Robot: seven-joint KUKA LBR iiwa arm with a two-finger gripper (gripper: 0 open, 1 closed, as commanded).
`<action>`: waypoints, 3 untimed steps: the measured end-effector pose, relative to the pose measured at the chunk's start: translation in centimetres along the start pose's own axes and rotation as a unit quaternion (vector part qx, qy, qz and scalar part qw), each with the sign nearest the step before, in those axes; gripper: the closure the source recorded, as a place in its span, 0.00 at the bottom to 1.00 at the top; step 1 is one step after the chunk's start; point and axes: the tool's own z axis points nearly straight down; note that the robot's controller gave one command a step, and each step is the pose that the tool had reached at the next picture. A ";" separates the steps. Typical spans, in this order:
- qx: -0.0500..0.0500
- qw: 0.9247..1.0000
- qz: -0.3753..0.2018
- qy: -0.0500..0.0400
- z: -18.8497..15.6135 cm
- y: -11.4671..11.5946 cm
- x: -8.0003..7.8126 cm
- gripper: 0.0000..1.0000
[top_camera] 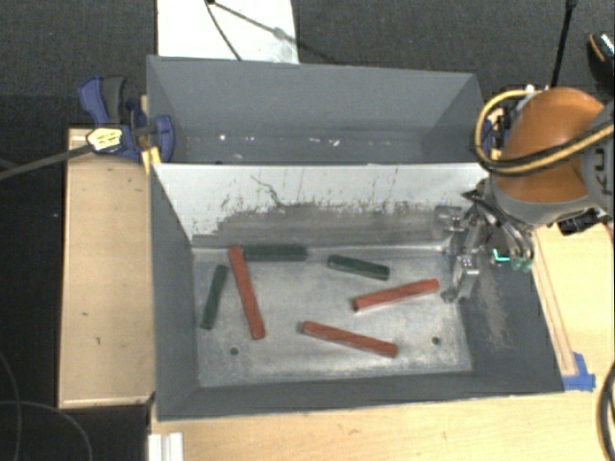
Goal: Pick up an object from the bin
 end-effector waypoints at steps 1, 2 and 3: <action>-0.001 0.999 0.036 0.000 7.7 1.4 0.0 0.00; 0.001 0.999 0.034 -0.004 7.3 1.3 -0.2 1.00; 0.001 0.999 0.031 -0.008 -7.2 1.3 0.5 1.00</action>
Offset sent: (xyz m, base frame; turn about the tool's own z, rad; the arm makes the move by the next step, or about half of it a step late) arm 0.0009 0.0130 -0.0737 0.0727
